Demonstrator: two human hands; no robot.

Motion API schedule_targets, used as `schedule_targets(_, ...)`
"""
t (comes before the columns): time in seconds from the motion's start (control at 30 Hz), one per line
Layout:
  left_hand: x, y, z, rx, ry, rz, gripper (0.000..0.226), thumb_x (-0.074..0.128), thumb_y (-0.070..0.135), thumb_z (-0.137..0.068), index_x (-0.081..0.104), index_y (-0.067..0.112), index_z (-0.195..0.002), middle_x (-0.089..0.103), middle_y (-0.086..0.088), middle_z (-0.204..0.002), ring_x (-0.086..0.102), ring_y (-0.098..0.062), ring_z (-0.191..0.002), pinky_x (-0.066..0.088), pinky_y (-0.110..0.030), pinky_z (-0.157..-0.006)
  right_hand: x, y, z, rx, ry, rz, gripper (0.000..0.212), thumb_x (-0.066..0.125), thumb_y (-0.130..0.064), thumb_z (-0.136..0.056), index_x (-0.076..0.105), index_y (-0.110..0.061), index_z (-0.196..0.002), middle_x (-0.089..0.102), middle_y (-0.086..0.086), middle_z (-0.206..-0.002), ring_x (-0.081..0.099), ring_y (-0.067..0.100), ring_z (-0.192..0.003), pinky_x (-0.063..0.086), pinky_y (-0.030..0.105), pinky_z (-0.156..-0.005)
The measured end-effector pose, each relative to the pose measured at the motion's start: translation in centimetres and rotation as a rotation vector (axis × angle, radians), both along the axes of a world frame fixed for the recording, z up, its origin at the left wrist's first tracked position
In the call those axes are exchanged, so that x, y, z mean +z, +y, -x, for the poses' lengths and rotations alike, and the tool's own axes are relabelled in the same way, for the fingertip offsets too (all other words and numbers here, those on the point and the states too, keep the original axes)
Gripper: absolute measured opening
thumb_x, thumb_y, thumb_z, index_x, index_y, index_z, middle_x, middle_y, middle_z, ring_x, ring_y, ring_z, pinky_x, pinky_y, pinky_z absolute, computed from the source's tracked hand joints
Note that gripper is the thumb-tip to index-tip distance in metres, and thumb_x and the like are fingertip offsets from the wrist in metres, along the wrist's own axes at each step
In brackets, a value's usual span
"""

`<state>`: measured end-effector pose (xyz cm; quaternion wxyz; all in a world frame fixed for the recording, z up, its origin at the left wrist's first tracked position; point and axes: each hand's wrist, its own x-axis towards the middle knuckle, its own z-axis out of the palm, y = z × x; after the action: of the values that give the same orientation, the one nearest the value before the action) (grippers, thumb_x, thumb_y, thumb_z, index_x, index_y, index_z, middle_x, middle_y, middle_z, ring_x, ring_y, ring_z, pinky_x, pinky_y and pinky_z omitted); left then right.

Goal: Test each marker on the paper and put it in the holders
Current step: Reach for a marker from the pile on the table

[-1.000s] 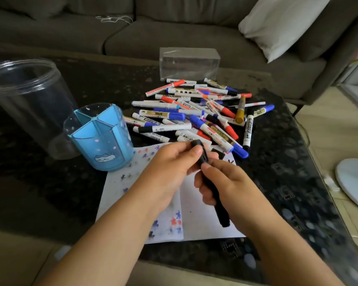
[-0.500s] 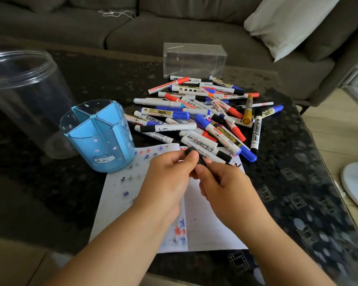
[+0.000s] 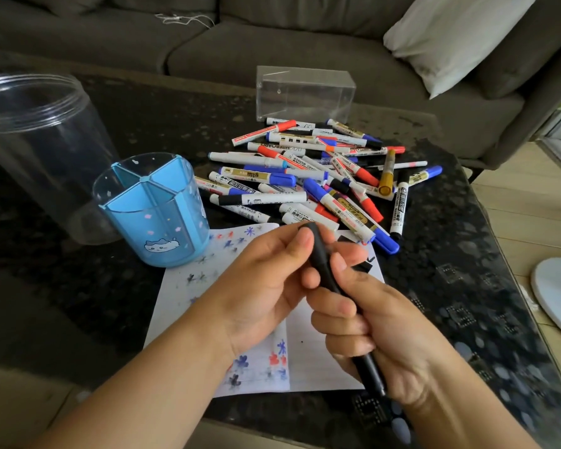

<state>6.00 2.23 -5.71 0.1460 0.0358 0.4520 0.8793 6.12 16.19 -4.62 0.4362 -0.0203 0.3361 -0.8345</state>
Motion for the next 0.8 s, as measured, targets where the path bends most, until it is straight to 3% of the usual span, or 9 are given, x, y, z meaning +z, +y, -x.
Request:
schedule_targets(0.07, 0.1, 0.3, 0.0, 0.07, 0.002, 0.073, 0.022, 0.051, 0.028, -0.08, 0.07, 0.019, -0.075, 0.074, -0.009, -0.084, 0.039, -0.033, -0.104, 0.048, -0.029, -0.079, 0.3, -0.1, -0.2, -0.076, 0.113, -0.223, 0.035, 0.05, -0.037, -0.092, 0.063, -0.01, -0.075, 0.039, -0.006, -0.05, 0.028, 0.0, -0.038, 0.025, 0.01, -0.032)
schedule_targets(0.17, 0.2, -0.2, 0.7, 0.243, -0.055, 0.143, 0.018, 0.049, 0.026, -0.082, 0.059, 0.01, -0.079, 0.073, -0.008, -0.078, 0.065, -0.028, -0.092, 0.049, -0.026, -0.077, 0.0, -0.3, -0.5, -0.177, 0.492, -0.713, 0.033, 0.044, -0.029, -0.096, 0.06, -0.007, -0.078, 0.041, -0.004, -0.051, 0.029, 0.007, -0.042, 0.027, 0.016, -0.039)
schedule_targets(0.3, 0.1, -1.3, 1.4, 0.374, -0.137, 0.194, 0.015, 0.05, 0.019, -0.091, 0.06, 0.01, -0.085, 0.074, -0.009, -0.089, 0.069, -0.016, -0.094, 0.049, -0.025, -0.086, -0.9, -0.1, -0.4, -0.238, 0.715, -0.962, 0.03, 0.045, -0.031, -0.095, 0.066, -0.014, -0.082, 0.049, -0.004, -0.051, 0.037, 0.007, -0.041, 0.035, 0.019, -0.045)
schedule_targets(0.4, -0.7, -1.7, 1.2, 0.463, -0.071, 0.51, 0.014, 0.057, 0.028, -0.089, 0.069, 0.021, -0.086, 0.074, 0.004, -0.09, 0.067, -0.008, -0.095, 0.05, -0.032, -0.09, -1.3, 0.7, 0.3, -0.19, 0.748, -1.114, 0.031, 0.044, -0.027, -0.097, 0.066, -0.013, -0.08, 0.056, -0.002, -0.055, 0.047, 0.005, -0.047, 0.043, 0.021, -0.057)
schedule_targets(0.47, -0.9, -2.3, 1.0, 0.503, -0.021, 0.732, 0.01, 0.062, 0.034, -0.087, 0.07, 0.029, -0.088, 0.072, 0.011, -0.086, 0.065, 0.0, -0.084, 0.051, -0.024, -0.08, -1.4, 1.1, 0.7, -0.205, 0.706, -1.062, 0.023, 0.044, -0.015, -0.098, 0.064, -0.025, -0.092, 0.066, -0.004, -0.066, 0.056, 0.005, -0.056, 0.049, 0.024, -0.07)
schedule_targets(0.53, -0.9, -2.9, 0.8, 0.497, 0.033, 0.896, 0.008, 0.064, 0.034, -0.085, 0.07, 0.03, -0.089, 0.071, 0.013, -0.082, 0.063, 0.002, -0.076, 0.049, -0.016, -0.068, -1.3, 1.3, 0.9, -0.256, 0.641, -0.939, 0.034, 0.047, -0.007, -0.096, 0.052, -0.037, -0.11, 0.073, -0.003, -0.082, 0.063, 0.009, -0.063, 0.055, 0.027, -0.074)
schedule_targets(0.6, -0.9, -3.2, 0.5, 0.462, 0.057, 0.99, 0.004, 0.067, 0.029, -0.083, 0.07, 0.03, -0.084, 0.07, 0.01, -0.077, 0.062, 0.001, -0.072, 0.047, -0.009, -0.06, -0.9, 1.3, 1.1, -0.339, 0.56, -0.795, 0.032, 0.047, -0.001, -0.095, 0.059, -0.028, -0.107, 0.073, 0.008, -0.083, 0.065, 0.015, -0.062, 0.055, 0.024, -0.065)
schedule_targets(0.67, -1.1, -3.4, 0.5, 0.425, 0.061, 1.078, 0.003, 0.07, 0.025, -0.08, 0.071, 0.027, -0.081, 0.07, 0.008, -0.073, 0.063, -0.002, -0.067, 0.047, -0.012, -0.058, -0.7, 1.3, 1.3, -0.387, 0.434, -0.639, 0.029, 0.041, 0.0, -0.096, 0.067, -0.013, -0.096, 0.072, 0.015, -0.078, 0.065, 0.017, -0.059, 0.054, 0.02, -0.058)
schedule_targets(0.8, -1.3, -3.8, 0.5, 0.366, 0.081, 1.137, 0.005, 0.073, 0.017, -0.078, 0.071, 0.022, -0.077, 0.07, 0.005, -0.067, 0.062, -0.005, -0.058, 0.047, -0.017, -0.058, -1.2, 0.9, 2.0, -0.398, 0.266, -0.422, 0.034, 0.035, 0.007, -0.094, 0.067, -0.005, -0.097, 0.067, 0.016, -0.072, 0.06, 0.014, -0.057, 0.052, 0.02, -0.055)
